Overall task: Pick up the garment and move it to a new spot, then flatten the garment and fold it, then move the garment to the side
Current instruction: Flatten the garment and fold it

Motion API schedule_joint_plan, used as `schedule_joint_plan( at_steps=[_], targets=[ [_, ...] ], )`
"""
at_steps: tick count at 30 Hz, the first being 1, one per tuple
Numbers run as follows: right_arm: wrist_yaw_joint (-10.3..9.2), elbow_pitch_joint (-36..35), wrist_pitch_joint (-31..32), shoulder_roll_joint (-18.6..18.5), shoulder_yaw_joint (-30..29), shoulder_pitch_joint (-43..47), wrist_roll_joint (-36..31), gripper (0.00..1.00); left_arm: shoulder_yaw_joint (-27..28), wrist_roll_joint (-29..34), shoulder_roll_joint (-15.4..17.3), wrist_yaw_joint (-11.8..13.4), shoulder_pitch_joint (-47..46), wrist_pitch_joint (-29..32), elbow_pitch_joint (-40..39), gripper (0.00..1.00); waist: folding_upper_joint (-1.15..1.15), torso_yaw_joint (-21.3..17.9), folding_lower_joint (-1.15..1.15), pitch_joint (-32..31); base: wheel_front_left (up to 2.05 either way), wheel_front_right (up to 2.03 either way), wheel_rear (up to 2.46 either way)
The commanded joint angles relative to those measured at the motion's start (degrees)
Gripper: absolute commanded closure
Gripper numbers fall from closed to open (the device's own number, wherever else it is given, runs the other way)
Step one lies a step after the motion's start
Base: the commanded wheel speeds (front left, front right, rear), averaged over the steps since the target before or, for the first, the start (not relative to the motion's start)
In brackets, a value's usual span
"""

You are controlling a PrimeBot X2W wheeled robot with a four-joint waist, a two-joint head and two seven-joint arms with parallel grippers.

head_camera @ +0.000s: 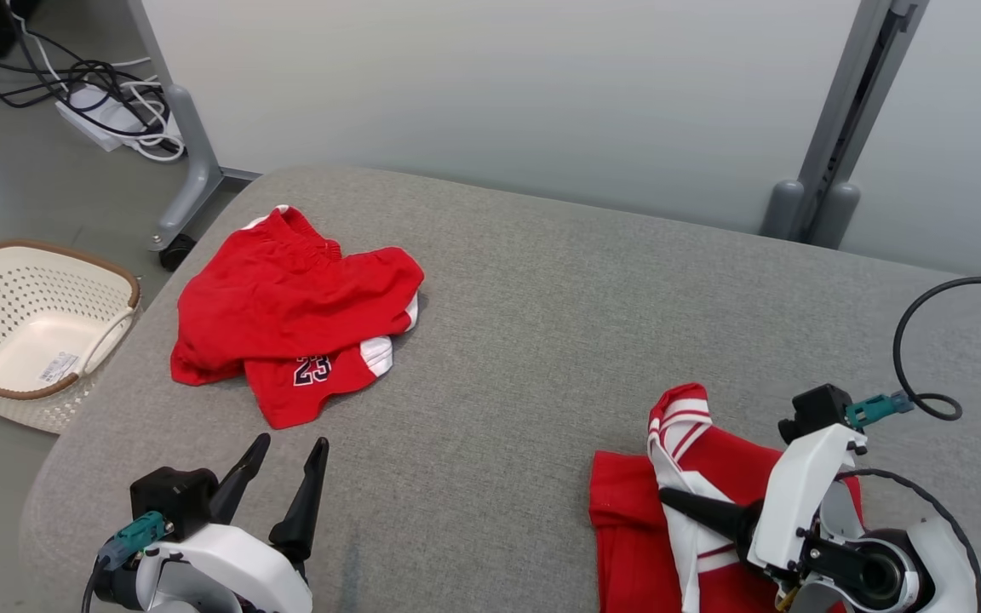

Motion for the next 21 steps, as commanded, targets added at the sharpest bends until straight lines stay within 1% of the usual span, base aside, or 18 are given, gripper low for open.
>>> schedule_joint_plan(
  at_steps=[1,6,12,13,14,15,16,21],
  targets=[
    [0.04,1.09,-0.32,-0.35,0.63,0.34,0.95,1.0,-0.04,0.09,0.46,0.25,-0.56,0.29,-0.19,0.0,0.0,0.67,0.0,-0.32,0.0,0.0,0.0],
    [0.04,2.79,-1.66,-0.34,2.14,-0.4,2.08,1.0,0.03,-0.08,1.0,0.47,-0.3,0.57,-0.83,0.0,0.0,1.39,0.0,-0.4,0.0,0.0,0.0],
    [0.04,4.53,-3.57,-0.08,4.2,-1.55,3.44,1.0,0.0,-0.2,1.25,0.63,-0.09,0.76,-1.2,0.0,0.0,1.37,0.0,-0.36,0.0,0.0,0.0],
    [0.04,4.74,-3.96,-0.02,4.5,-1.75,3.71,0.8,-0.09,-0.18,1.16,0.8,-0.12,0.85,-1.31,0.0,0.0,1.29,0.0,-0.36,0.0,0.0,0.0],
    [0.04,4.87,-4.45,-0.02,4.78,-1.92,3.94,0.52,-0.19,-0.15,1.07,0.94,-0.12,0.8,-1.42,0.0,0.0,1.19,0.0,-0.35,0.0,0.0,0.0],
    [0.04,5.05,-4.82,-0.01,5.07,-1.99,4.2,0.07,-0.27,-0.14,1.07,0.93,-0.1,0.9,-1.5,0.0,0.0,1.07,0.0,-0.35,0.0,0.0,0.0],
    [0.04,5.07,-5.23,0.02,5.38,-2.09,4.61,0.0,-0.3,-0.15,1.08,1.01,-0.06,1.01,-1.55,0.0,0.0,0.93,0.0,-0.39,0.0,0.0,0.0],
    [0.04,3.19,-6.81,-0.51,6.8,-2.47,6.77,0.0,-0.41,-0.19,1.33,1.12,0.18,1.13,-1.85,0.0,0.0,0.08,0.0,-0.36,0.0,0.0,0.0]
  ],
)
